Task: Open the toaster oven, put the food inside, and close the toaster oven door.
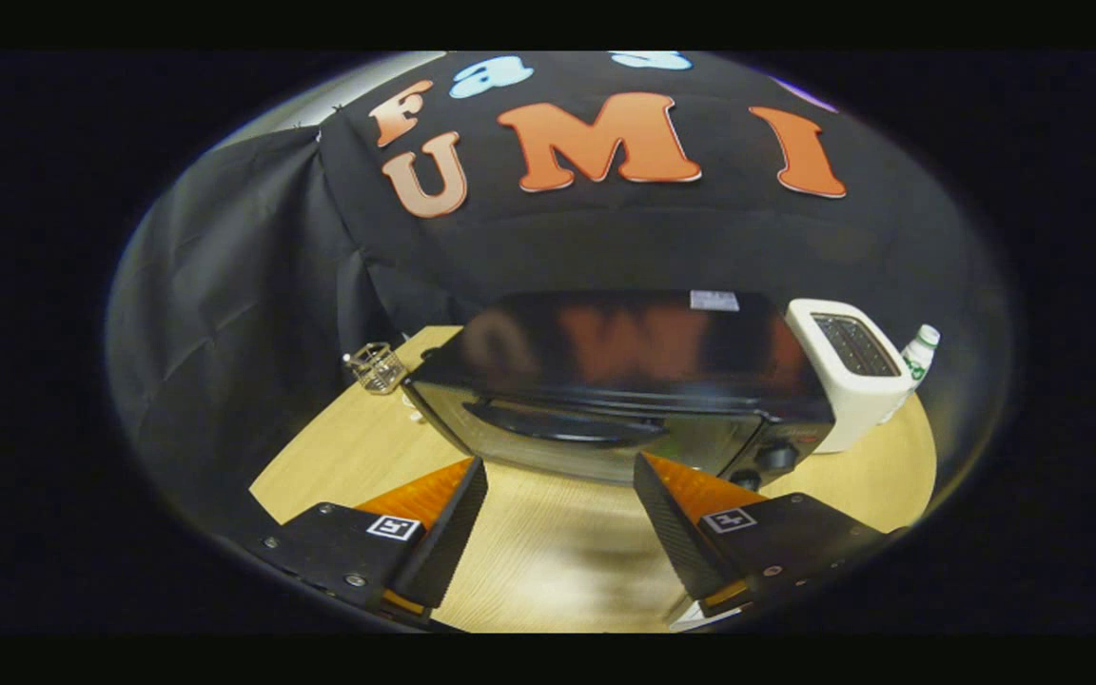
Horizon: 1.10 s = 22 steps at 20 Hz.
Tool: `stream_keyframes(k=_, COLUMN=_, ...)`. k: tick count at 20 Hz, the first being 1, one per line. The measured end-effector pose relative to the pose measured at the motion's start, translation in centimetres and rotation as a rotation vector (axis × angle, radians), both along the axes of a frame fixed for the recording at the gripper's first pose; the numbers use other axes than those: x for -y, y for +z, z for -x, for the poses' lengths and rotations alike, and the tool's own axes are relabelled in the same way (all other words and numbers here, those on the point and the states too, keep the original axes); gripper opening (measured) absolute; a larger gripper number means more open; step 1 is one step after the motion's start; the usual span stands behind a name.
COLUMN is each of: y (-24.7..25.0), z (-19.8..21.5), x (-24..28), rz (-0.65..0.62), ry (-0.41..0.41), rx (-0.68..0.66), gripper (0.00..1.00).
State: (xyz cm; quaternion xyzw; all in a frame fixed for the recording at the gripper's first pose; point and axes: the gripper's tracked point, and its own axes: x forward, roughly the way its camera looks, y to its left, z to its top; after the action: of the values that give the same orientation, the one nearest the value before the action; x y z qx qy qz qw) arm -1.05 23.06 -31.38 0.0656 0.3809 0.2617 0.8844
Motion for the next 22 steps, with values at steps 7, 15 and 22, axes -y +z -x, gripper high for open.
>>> stream_keyframes(k=7, y=10.4, z=-4.1, x=3.7, rz=-0.059, ry=-0.116, rx=0.234, gripper=0.92)
stream_keyframes(k=15, y=22.2, z=-5.5, x=11.4, rz=-0.085, ry=-0.271, rx=0.504, gripper=0.96)
stream_keyframes(k=22, y=31.2, z=-3.9, x=16.8, rz=-0.033, ry=-0.363, rx=0.716, gripper=0.96)
